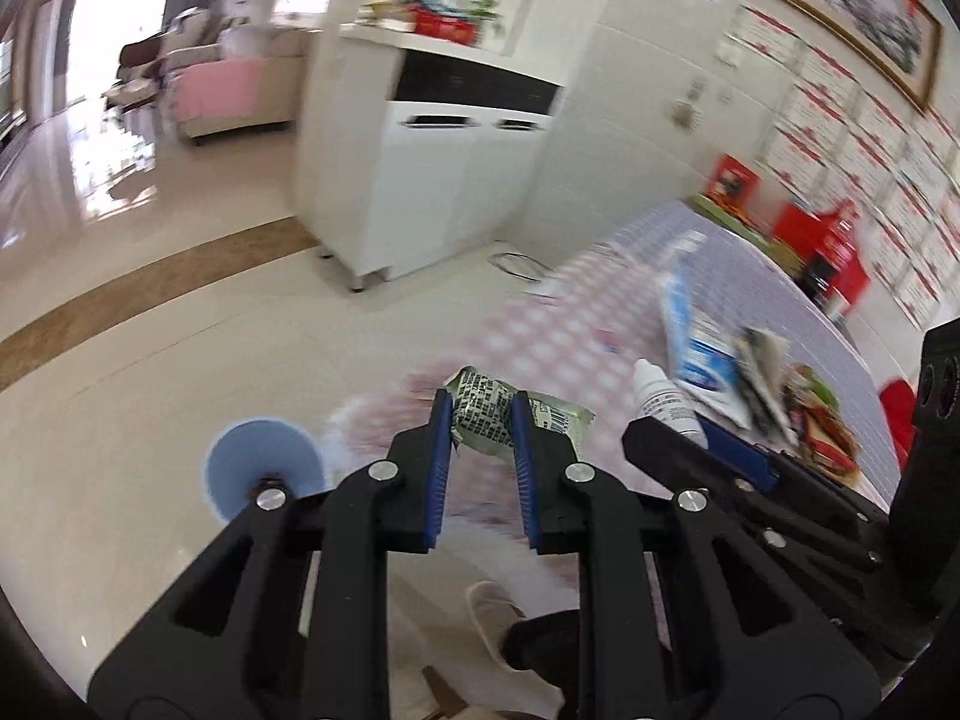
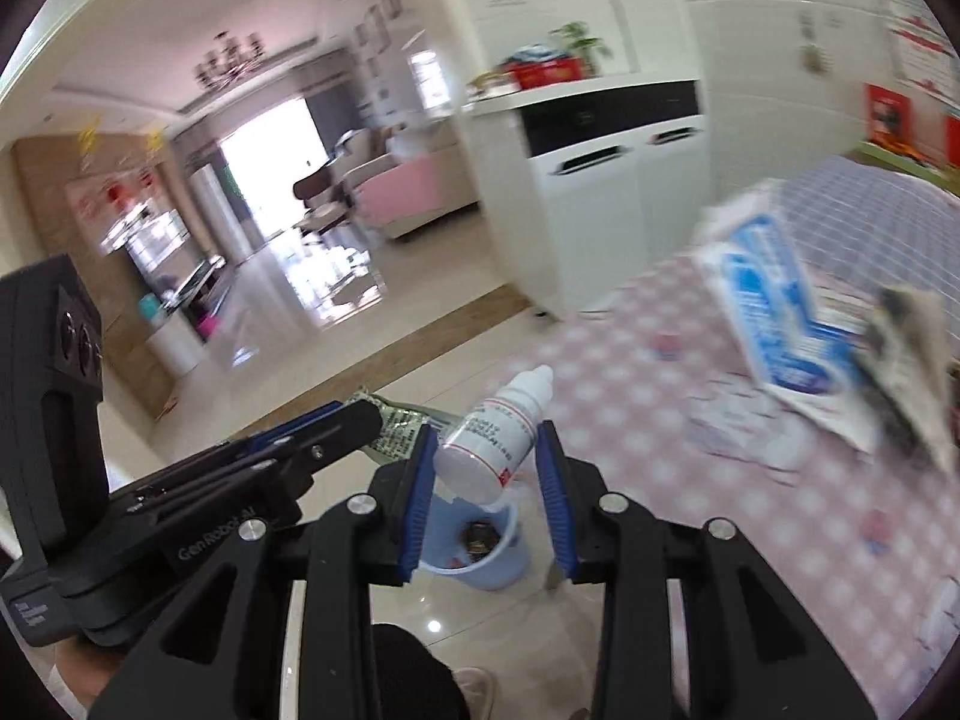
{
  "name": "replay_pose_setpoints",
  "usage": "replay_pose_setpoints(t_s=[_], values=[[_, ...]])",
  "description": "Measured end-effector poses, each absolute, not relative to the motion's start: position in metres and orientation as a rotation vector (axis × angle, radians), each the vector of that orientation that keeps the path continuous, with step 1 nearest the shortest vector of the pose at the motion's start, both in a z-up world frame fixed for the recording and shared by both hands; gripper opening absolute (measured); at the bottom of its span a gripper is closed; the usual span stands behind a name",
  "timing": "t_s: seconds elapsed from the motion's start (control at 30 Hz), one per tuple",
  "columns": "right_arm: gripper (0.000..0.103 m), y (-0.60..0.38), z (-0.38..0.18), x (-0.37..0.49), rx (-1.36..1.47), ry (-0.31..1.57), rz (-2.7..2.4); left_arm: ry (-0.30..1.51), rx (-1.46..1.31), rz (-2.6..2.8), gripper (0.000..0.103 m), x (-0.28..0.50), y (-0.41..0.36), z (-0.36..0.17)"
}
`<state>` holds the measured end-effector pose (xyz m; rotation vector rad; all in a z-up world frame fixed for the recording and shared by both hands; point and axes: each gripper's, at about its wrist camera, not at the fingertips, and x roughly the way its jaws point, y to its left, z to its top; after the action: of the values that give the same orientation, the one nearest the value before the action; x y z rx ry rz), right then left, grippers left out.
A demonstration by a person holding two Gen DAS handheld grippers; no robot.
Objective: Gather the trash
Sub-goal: 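Carry both items over the blue wastebasket and open the left tool, then open the right tool to drop the medicine bottle into the wastebasket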
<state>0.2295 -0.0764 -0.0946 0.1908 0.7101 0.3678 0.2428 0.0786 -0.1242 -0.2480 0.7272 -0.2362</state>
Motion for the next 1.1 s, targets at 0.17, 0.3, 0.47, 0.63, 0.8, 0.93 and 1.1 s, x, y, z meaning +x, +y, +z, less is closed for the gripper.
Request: replay_pose_setpoints(t_s=[0.17,0.3,0.47,0.63,0.8,0.93,1.1], values=[[0.034,-0.021,-0.103,0.253,0.159,0.741,0.468,0.755,-0.306,-0.107,0.020,0.253,0.142,-0.143],[0.034,0.015,-0.114,0.271,0.130,0.766,0.517,0.786,-0.336,-0.030,0.020,0.265,0.177,-0.162],[0.034,0.055,-0.135,0.300,0.113,0.813,0.562,0.837,-0.371,0.035,0.020,0.286,0.210,-0.190],[0.033,0.079,-0.153,0.322,0.094,0.844,0.571,0.862,-0.382,0.097,0.020,0.311,0.229,-0.210],[0.033,0.091,-0.172,0.346,0.076,0.858,0.548,0.872,-0.396,0.115,0.021,0.338,0.239,-0.226],[0.034,0.096,-0.186,0.360,0.074,0.877,0.534,0.880,-0.407,0.148,0.068,0.353,0.245,-0.233],[0.034,0.103,-0.200,0.368,0.041,0.891,0.523,0.894,-0.378,0.180,0.068,0.356,0.249,-0.240]])
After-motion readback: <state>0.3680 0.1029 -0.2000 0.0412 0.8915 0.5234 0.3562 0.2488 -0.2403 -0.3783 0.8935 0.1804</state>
